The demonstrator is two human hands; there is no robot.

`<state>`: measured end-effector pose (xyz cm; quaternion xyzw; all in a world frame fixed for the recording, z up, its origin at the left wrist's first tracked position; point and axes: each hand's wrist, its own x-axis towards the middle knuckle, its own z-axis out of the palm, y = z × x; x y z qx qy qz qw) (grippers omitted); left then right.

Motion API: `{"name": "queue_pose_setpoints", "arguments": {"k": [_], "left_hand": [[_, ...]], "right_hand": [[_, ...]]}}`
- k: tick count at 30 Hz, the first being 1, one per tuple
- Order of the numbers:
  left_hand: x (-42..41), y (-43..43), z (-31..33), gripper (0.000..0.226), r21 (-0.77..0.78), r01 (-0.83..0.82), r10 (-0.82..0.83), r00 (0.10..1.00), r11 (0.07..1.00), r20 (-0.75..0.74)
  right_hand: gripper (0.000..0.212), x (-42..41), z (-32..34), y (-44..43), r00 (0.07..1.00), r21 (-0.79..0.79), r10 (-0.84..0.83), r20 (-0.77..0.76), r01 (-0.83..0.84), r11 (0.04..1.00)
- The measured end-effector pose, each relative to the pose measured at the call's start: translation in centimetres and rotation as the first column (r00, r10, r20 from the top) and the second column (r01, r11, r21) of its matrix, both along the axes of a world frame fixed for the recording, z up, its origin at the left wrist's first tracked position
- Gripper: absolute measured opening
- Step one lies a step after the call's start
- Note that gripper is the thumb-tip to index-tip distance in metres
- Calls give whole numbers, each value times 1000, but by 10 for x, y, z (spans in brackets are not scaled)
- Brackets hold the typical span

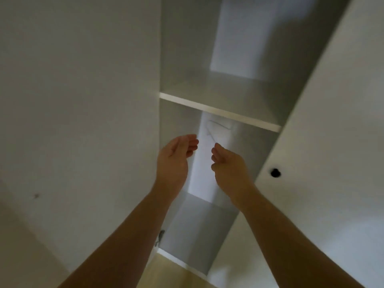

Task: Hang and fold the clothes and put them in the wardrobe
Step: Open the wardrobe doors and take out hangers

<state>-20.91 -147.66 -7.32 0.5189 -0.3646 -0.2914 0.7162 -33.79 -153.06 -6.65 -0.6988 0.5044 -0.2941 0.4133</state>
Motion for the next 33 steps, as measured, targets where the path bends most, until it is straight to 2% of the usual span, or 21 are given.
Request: {"name": "queue_pose_setpoints", "arguments": {"k": [3, 7, 11, 14, 16, 20, 24, 29, 33], "left_hand": [[-36, -48, -7, 29, 23, 204, -204, 979, 979, -1], [-84, -101, -14, 27, 92, 433, -436, 900, 897, 17], [-116, -147, -16, 36, 141, 528, -532, 847, 838, -9], [-131, -174, -23, 54, 134, 599, -584, 800, 789, -134], [-142, -182, -27, 62, 135, 632, -607, 773, 763, -183], [-152, -174, -30, 50, 179, 644, -615, 764, 743, -197], [-147, -160, -33, 47, 205, 627, -602, 779, 751, -175], [-148, -113, -41, 44, 189, 658, -649, 752, 729, -117], [-154, -59, -40, 44, 199, 687, -673, 726, 699, -142]], "right_hand": [[65, -46, 2, -11, 987, 24, -158, 28, 157, 987], [65, -102, 5, -10, 933, 23, -354, 62, 353, 935], [55, -137, 3, -2, 860, 76, -507, 64, 502, 861], [60, -143, 0, 8, 841, 95, -538, 49, 533, 841], [63, -145, -2, 17, 823, 109, -565, 50, 558, 823], [64, -148, -2, 33, 799, 109, -599, 47, 592, 799], [65, -144, -1, 56, 789, 116, -611, 69, 602, 790], [65, -144, -3, 98, 796, 96, -601, 73, 595, 798], [64, -153, -4, 140, 795, 81, -601, 85, 596, 799]]}}
